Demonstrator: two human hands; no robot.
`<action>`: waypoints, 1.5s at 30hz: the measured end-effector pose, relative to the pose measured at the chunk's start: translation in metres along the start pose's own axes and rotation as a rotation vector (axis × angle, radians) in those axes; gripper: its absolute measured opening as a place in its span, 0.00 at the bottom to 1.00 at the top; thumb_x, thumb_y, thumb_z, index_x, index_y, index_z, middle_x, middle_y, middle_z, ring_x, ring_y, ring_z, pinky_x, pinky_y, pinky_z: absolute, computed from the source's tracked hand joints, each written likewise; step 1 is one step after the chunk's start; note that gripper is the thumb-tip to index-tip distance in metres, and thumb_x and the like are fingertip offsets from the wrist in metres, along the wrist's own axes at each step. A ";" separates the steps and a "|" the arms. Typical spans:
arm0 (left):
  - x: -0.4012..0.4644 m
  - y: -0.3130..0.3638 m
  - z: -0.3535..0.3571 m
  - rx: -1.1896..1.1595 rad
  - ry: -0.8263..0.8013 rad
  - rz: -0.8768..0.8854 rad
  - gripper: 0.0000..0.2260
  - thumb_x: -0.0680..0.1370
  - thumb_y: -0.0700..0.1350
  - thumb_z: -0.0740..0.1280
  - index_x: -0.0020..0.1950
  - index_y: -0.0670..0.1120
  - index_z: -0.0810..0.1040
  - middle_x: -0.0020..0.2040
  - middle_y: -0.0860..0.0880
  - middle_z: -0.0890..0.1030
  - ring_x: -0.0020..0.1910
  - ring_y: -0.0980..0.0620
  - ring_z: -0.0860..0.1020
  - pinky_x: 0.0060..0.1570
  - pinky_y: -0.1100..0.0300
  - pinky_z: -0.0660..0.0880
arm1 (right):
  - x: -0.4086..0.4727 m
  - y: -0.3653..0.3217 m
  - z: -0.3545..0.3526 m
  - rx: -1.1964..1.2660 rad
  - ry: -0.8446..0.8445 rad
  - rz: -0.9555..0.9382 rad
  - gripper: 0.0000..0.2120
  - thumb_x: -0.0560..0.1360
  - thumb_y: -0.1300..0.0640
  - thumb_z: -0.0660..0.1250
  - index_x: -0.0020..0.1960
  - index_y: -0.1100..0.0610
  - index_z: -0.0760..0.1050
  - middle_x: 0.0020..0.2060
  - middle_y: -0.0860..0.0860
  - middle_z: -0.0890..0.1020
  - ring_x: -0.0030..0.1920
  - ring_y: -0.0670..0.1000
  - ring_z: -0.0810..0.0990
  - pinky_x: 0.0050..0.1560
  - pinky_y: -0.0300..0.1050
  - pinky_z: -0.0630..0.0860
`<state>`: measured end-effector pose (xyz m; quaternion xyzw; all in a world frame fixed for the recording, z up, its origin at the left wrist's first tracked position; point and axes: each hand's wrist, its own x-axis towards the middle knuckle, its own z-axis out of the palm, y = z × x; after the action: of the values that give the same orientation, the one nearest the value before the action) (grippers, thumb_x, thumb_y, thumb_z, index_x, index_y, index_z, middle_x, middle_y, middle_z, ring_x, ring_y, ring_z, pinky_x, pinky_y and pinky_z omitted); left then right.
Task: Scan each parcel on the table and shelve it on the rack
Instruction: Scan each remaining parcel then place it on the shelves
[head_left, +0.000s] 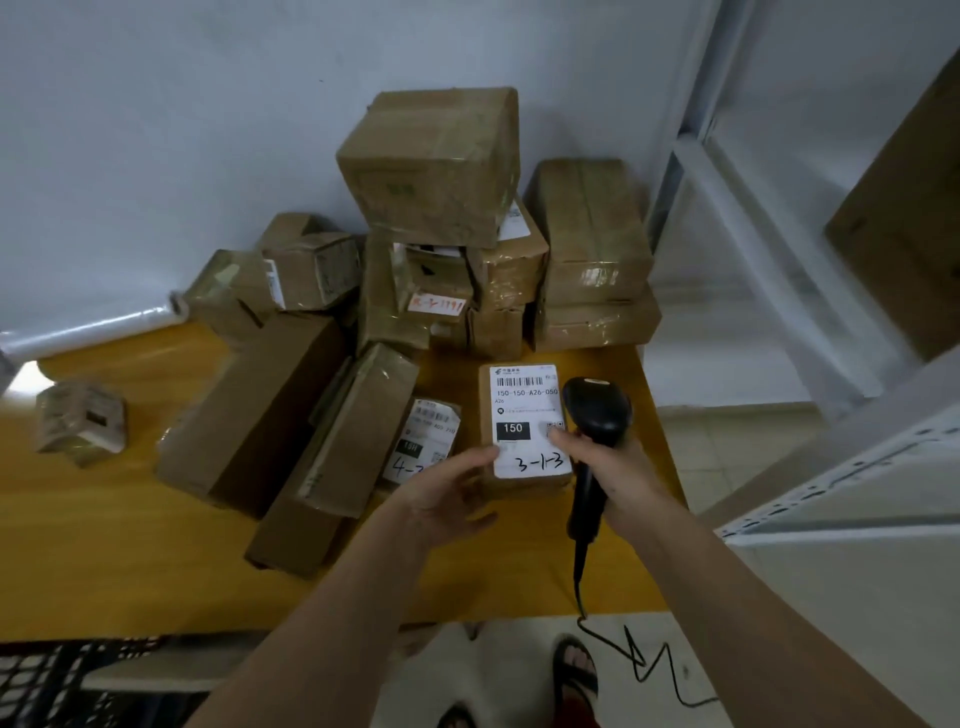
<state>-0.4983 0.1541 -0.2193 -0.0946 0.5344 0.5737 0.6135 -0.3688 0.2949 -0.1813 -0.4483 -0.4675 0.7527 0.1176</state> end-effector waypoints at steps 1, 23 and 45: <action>-0.005 0.000 -0.004 0.032 -0.024 0.001 0.30 0.61 0.47 0.80 0.62 0.46 0.78 0.63 0.45 0.79 0.65 0.44 0.74 0.62 0.44 0.69 | -0.005 0.000 0.002 -0.019 -0.015 -0.013 0.17 0.68 0.61 0.77 0.56 0.59 0.78 0.51 0.57 0.85 0.53 0.57 0.83 0.58 0.55 0.77; -0.084 0.088 -0.063 0.164 0.178 0.466 0.32 0.67 0.26 0.72 0.67 0.44 0.70 0.46 0.48 0.86 0.43 0.48 0.85 0.35 0.53 0.80 | -0.078 -0.019 0.109 -0.421 -0.125 -0.474 0.14 0.70 0.58 0.76 0.53 0.50 0.77 0.39 0.40 0.80 0.36 0.37 0.79 0.29 0.28 0.71; -0.115 0.105 -0.098 0.132 0.202 0.608 0.31 0.66 0.25 0.72 0.62 0.50 0.70 0.53 0.49 0.81 0.49 0.51 0.79 0.37 0.58 0.74 | -0.133 -0.011 0.135 -0.454 -0.190 -0.584 0.07 0.75 0.59 0.72 0.41 0.49 0.78 0.24 0.38 0.78 0.28 0.34 0.76 0.30 0.28 0.71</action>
<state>-0.6101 0.0471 -0.1193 0.0528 0.6323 0.6824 0.3629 -0.4014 0.1405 -0.0759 -0.2391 -0.7391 0.6032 0.1809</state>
